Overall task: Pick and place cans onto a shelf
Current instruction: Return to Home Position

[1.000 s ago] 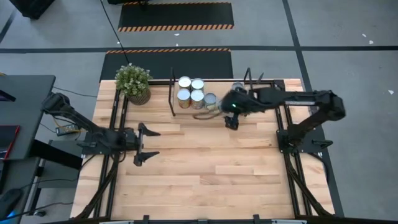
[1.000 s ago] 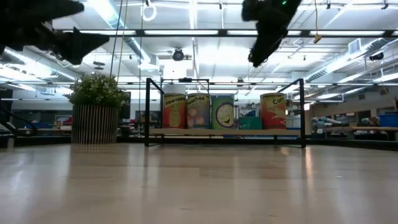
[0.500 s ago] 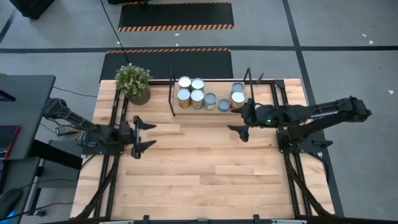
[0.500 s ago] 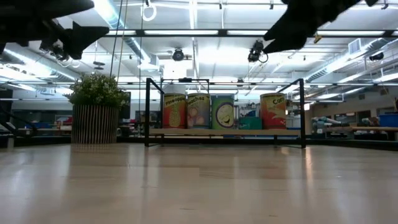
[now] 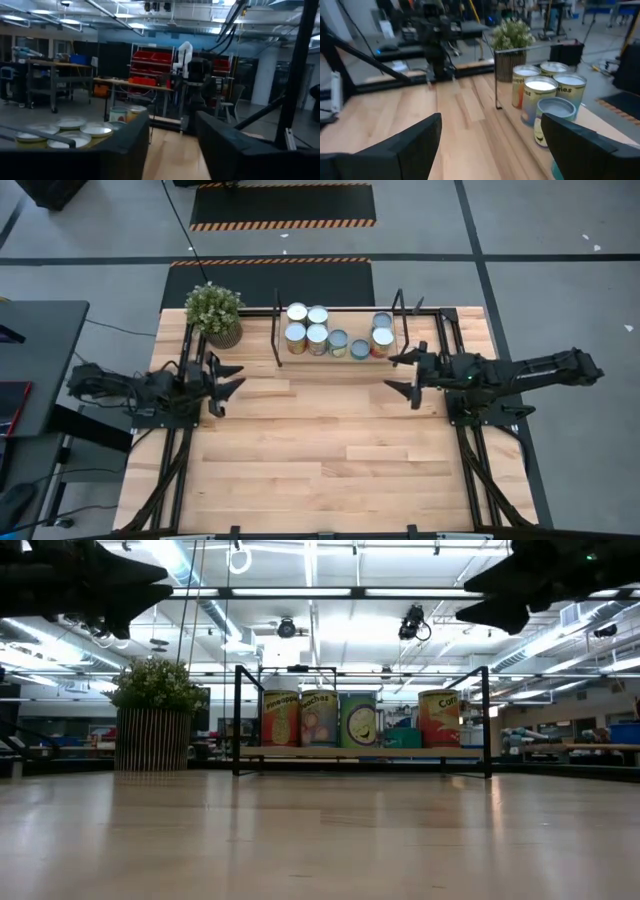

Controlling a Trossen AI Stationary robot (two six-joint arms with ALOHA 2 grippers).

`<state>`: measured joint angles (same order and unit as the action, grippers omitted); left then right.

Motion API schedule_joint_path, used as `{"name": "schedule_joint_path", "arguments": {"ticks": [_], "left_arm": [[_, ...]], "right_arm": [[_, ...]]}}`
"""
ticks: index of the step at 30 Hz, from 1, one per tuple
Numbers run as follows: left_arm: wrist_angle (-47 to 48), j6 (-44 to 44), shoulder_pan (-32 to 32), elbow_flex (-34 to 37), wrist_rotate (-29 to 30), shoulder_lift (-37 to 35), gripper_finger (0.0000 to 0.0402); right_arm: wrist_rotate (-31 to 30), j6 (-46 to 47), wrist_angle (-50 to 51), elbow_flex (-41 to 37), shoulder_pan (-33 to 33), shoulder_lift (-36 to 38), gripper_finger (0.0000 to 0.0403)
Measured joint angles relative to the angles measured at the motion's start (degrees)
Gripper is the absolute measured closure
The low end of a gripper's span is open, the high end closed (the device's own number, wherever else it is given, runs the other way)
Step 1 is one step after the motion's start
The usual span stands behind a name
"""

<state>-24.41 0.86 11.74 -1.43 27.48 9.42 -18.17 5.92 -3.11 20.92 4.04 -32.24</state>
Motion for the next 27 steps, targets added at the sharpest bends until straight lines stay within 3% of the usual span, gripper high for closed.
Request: {"name": "schedule_joint_path", "arguments": {"ticks": [12,20,27], "left_arm": [[4.91,-0.02,-10.37,0.00,-4.73,-5.16,0.0389],[5.58,3.06,-19.42,0.00,-12.25,-5.75,0.0394],[8.53,4.55,-23.40,-0.04,-10.64,-9.33,0.0398]], "right_arm": [[0.91,1.02,-4.02,-8.33,-3.48,14.59,0.0055],[-0.73,3.39,-10.43,-15.79,-4.09,22.53,0.0055],[-1.34,4.28,-11.71,-18.58,-4.38,27.84,0.0055]]}}
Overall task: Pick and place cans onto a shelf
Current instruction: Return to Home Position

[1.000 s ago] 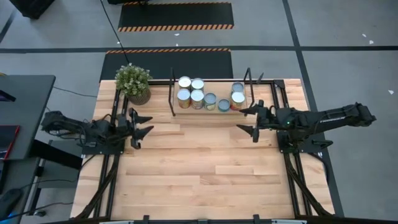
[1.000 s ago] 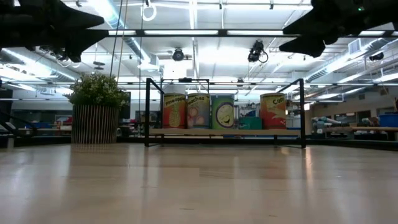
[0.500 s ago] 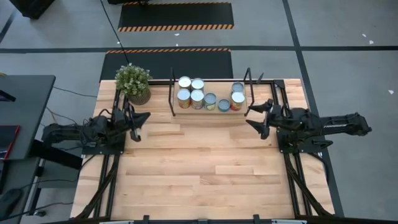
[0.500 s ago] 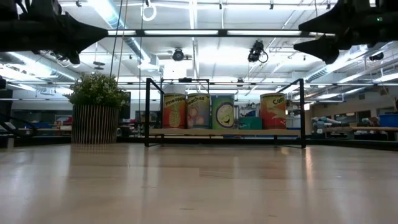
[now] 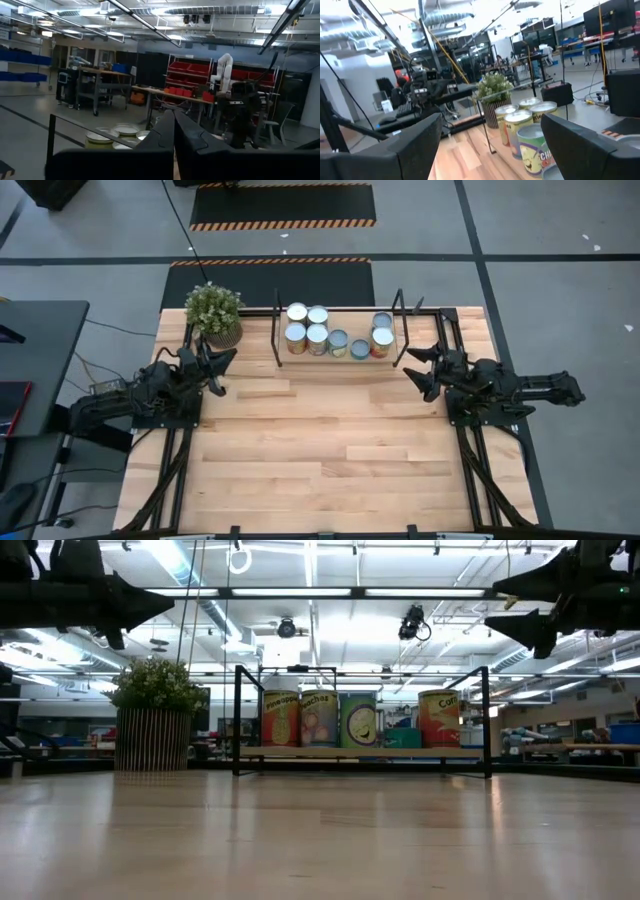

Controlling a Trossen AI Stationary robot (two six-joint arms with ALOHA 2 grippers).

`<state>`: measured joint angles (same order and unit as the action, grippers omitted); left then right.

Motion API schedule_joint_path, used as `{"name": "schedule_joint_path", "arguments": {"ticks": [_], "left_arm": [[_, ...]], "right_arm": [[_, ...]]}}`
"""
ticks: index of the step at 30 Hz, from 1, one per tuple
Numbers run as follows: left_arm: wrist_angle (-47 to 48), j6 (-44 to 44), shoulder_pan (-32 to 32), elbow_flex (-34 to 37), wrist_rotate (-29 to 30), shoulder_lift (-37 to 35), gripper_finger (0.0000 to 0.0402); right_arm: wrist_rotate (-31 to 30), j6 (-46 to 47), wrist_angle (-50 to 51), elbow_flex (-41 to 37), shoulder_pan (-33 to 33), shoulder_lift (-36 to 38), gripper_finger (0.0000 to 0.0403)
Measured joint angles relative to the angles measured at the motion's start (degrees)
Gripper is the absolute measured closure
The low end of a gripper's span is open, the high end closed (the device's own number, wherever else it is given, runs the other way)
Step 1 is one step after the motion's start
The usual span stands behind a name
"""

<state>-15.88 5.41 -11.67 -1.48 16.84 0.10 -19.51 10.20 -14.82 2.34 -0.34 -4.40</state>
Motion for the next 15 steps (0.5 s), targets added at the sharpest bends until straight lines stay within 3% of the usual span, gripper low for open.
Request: {"name": "schedule_joint_path", "arguments": {"ticks": [6,15], "left_arm": [[-0.02,-0.16,-0.04,0.02,0.62,0.02,0.0399],[-0.40,-1.22,-0.02,0.02,2.23,0.00,0.0399]], "right_arm": [[-2.59,-2.59,-0.14,-0.01,0.02,4.27,0.0055],[-5.15,-4.40,-0.26,-0.01,0.02,4.17,0.0055]]}}
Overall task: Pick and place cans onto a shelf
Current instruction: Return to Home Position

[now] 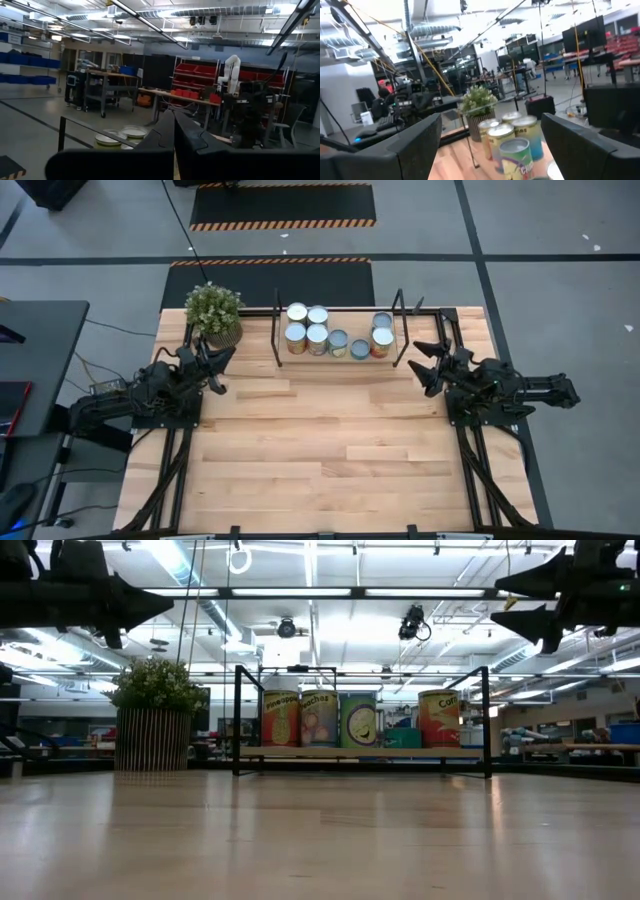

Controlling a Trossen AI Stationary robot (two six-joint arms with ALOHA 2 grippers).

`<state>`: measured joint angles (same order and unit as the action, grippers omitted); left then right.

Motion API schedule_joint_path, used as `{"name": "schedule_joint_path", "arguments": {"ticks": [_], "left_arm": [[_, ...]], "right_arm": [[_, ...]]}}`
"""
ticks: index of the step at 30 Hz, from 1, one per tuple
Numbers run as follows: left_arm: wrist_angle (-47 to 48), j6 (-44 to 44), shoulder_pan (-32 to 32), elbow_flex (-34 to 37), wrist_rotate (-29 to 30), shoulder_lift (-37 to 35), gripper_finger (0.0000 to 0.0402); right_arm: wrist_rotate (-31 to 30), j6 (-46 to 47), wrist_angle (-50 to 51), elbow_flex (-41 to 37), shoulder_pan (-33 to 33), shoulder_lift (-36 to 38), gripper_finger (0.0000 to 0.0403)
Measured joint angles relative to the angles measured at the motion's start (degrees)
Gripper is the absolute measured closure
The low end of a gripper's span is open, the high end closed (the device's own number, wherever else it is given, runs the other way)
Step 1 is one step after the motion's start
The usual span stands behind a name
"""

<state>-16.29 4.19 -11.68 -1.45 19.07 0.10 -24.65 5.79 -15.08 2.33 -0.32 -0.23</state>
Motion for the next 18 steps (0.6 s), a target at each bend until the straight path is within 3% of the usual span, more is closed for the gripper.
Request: {"name": "schedule_joint_path", "arguments": {"ticks": [13,18], "left_arm": [[-2.53,-0.19,-0.09,0.00,3.20,0.00,0.0399],[-0.75,1.41,-0.09,0.00,0.37,0.28,0.0389]], "right_arm": [[-4.03,6.62,2.35,-1.97,-0.04,-0.13,0.0055],[-7.87,5.99,2.15,-1.97,-0.07,-0.13,0.0055]]}}
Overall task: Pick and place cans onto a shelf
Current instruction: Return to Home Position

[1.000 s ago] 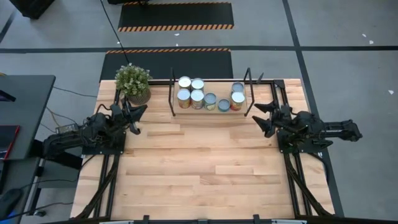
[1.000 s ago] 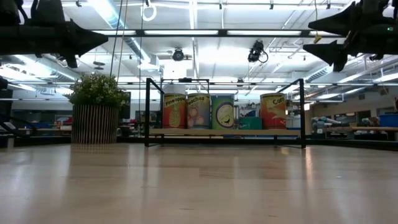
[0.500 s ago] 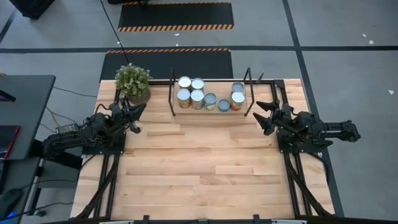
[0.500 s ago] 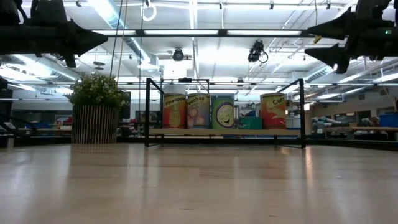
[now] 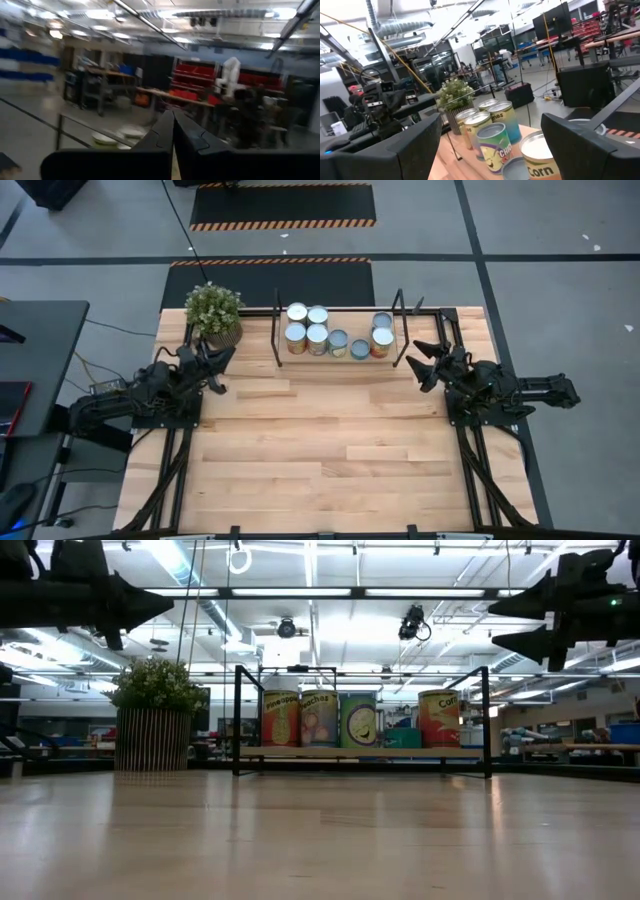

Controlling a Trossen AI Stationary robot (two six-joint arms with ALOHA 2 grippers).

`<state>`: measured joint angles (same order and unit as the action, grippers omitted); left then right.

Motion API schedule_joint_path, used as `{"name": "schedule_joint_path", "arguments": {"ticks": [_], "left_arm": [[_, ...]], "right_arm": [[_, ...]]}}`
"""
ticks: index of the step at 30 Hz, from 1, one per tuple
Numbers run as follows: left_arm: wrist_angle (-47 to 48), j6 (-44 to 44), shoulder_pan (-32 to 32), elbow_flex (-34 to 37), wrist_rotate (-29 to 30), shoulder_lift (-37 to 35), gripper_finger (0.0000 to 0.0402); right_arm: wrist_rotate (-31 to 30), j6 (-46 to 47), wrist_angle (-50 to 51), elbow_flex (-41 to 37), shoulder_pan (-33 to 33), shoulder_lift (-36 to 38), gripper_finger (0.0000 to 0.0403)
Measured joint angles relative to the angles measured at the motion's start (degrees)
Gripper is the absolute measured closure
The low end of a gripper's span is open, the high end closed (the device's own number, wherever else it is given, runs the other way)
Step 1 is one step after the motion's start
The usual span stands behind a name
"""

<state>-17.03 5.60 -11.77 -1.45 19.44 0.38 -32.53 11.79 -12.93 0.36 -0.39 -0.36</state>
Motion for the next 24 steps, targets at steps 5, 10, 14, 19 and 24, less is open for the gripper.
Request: {"name": "schedule_joint_path", "arguments": {"ticks": [5,10,14,19,24], "left_arm": [[0.21,4.27,0.02,0.00,-1.24,-0.01,0.0372],[0.19,4.25,0.02,0.00,-1.24,-0.02,0.0370],[0.19,4.25,0.02,0.00,-1.24,-0.02,0.0376],[0.16,4.24,0.02,0.00,-1.24,-0.02,0.0374],[0.17,4.23,0.02,0.00,-1.24,-0.02,0.0370]], "right_arm": [[0.21,-0.02,-0.31,0.00,0.00,0.00,0.0055],[0.22,-0.13,-0.31,0.00,0.00,0.00,0.0055],[0.23,-0.13,-0.31,0.00,0.00,0.00,0.0055],[0.23,-0.13,-0.31,0.00,0.00,0.00,0.0055],[0.25,-0.15,-0.31,0.00,0.00,0.00,0.0055]]}}
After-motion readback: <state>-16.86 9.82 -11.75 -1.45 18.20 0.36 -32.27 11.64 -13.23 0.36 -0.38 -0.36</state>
